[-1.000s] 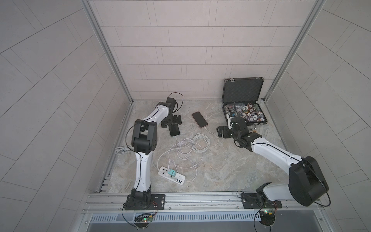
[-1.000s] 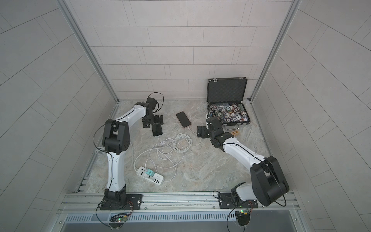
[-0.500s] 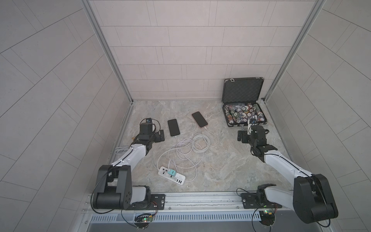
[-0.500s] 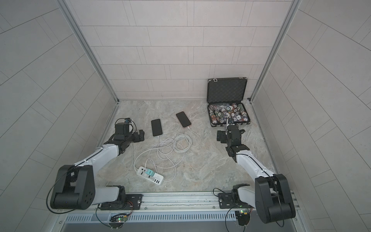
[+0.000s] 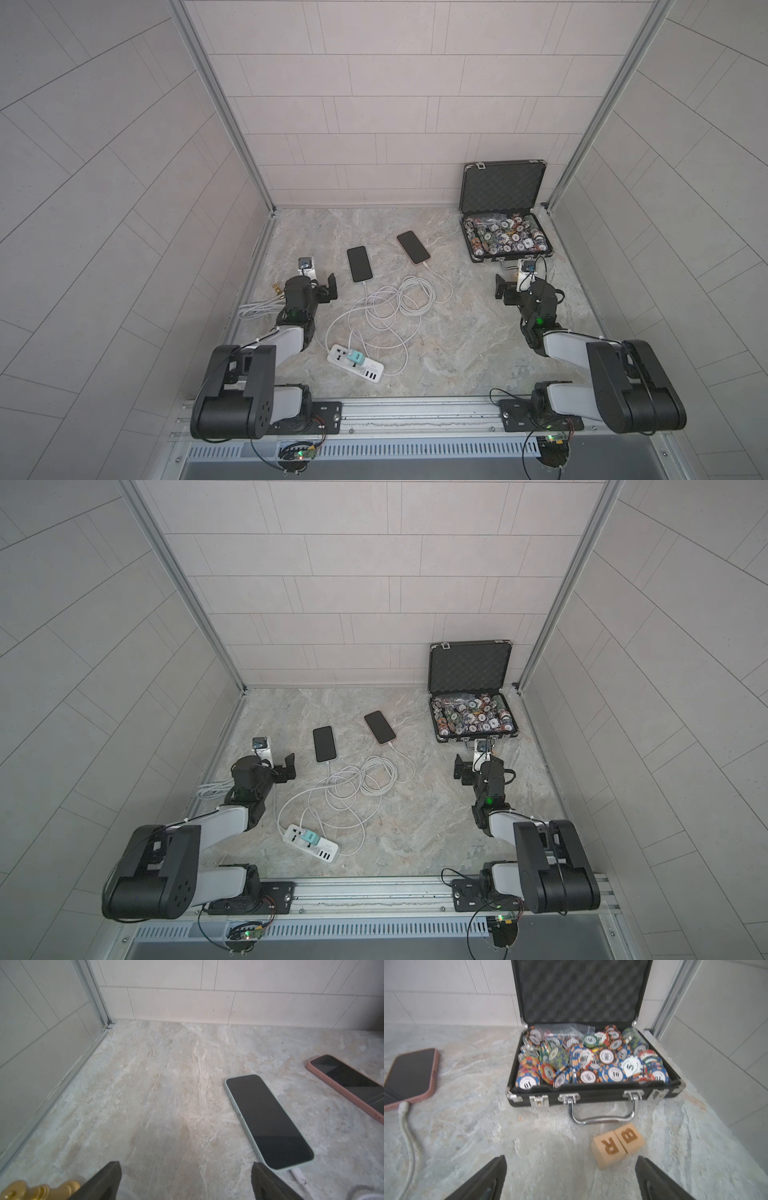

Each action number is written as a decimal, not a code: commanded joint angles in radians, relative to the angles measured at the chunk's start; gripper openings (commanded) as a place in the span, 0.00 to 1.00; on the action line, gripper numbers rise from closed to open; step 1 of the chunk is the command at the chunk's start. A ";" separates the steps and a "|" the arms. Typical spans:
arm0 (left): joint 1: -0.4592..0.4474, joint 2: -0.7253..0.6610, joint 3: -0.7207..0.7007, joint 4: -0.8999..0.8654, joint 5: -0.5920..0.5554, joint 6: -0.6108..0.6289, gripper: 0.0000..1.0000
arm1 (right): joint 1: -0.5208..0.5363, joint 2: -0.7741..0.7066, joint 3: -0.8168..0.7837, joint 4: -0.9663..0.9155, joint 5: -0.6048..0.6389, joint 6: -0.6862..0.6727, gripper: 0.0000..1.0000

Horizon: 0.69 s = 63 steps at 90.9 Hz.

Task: Plug the charging cable into the phone
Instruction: Reset both arms

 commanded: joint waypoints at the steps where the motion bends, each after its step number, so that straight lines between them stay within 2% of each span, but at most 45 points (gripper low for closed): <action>1: -0.004 0.019 0.012 0.056 0.000 0.023 1.00 | -0.003 0.144 0.016 0.253 -0.043 -0.025 1.00; 5: -0.005 0.023 0.006 0.074 0.002 0.023 1.00 | -0.003 0.242 0.029 0.353 -0.047 -0.027 1.00; 12: -0.005 0.022 0.002 0.082 -0.001 0.019 1.00 | -0.004 0.159 0.077 0.125 -0.015 -0.020 1.00; 18: -0.005 0.017 -0.002 0.084 0.017 0.022 1.00 | -0.004 0.223 0.065 0.252 -0.028 -0.024 1.00; 26: -0.003 -0.001 -0.008 0.072 0.078 0.003 1.00 | -0.001 0.198 0.053 0.228 -0.017 -0.027 1.00; 35: -0.009 0.013 0.000 0.081 0.189 -0.003 1.00 | -0.002 0.224 0.046 0.285 -0.007 -0.018 1.00; 44: -0.012 0.105 0.060 0.092 0.127 -0.069 1.00 | -0.003 0.221 0.054 0.267 -0.006 -0.019 1.00; 48: -0.017 0.157 0.085 0.094 0.150 -0.053 1.00 | -0.003 0.217 0.053 0.259 -0.005 -0.020 1.00; 51: -0.033 0.198 0.099 0.103 0.121 -0.043 1.00 | -0.002 0.215 0.057 0.254 -0.004 -0.021 1.00; 55: -0.046 0.242 0.086 0.179 0.070 -0.044 1.00 | -0.002 0.217 0.062 0.244 0.002 -0.018 1.00; 63: -0.049 0.262 0.018 0.328 0.065 -0.038 1.00 | -0.002 0.213 0.080 0.198 0.025 -0.008 1.00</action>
